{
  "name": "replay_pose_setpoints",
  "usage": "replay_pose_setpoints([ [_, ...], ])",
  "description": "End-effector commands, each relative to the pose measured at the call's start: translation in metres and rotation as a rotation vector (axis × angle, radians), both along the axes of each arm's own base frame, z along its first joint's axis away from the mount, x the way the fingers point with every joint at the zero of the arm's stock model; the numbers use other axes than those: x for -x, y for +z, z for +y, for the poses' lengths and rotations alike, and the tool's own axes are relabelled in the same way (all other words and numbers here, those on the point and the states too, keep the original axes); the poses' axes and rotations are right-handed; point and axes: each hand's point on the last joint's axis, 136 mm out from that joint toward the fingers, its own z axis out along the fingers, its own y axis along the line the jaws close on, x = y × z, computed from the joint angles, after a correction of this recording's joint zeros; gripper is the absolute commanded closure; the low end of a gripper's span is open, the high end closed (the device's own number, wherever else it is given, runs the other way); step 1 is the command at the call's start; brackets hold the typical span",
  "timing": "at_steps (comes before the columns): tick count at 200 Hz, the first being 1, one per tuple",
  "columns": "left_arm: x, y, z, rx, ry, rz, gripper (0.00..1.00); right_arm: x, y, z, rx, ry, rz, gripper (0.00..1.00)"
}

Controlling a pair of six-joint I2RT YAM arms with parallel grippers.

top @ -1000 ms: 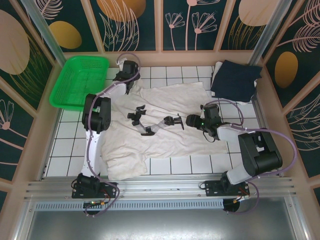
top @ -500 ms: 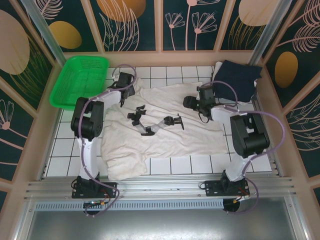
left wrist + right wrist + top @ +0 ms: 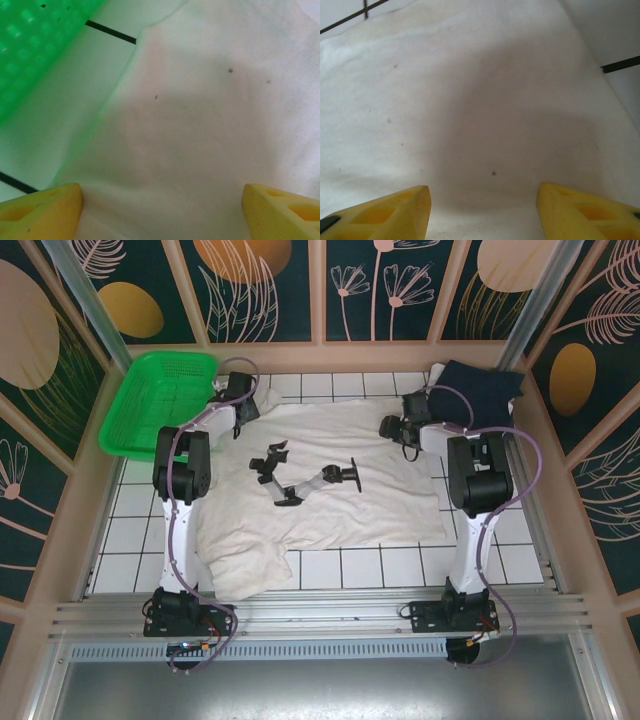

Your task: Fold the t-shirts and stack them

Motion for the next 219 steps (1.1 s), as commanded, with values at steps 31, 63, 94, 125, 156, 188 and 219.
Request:
replay_pose_setpoints([
  [31,-0.019,-0.015,-0.017,0.065,-0.045,0.042,0.15,0.030,-0.027,-0.039,0.008,-0.116,0.100,0.43],
  [63,-0.037,-0.003,-0.026,0.096,-0.066,0.014,0.12,0.012,0.003,-0.031,-0.014,-0.078,0.043,0.43],
  [94,-0.018,0.038,-0.021,0.102,-0.058,-0.029,0.02,0.017,0.050,-0.021,0.005,-0.046,-0.025,0.41],
  [125,0.040,0.087,-0.016,0.132,-0.081,-0.104,0.01,0.088,0.056,-0.014,0.001,-0.056,-0.006,0.33],
  [156,0.126,0.082,-0.011,0.147,-0.059,-0.031,0.02,0.183,0.055,-0.028,0.033,-0.173,-0.005,0.10],
  [188,0.211,0.068,-0.020,0.077,-0.025,0.067,0.01,0.254,0.044,-0.066,0.047,-0.374,0.102,0.01],
  [219,0.278,0.045,-0.027,0.069,0.016,0.188,0.02,0.290,0.038,-0.089,0.050,-0.616,0.226,0.01],
])
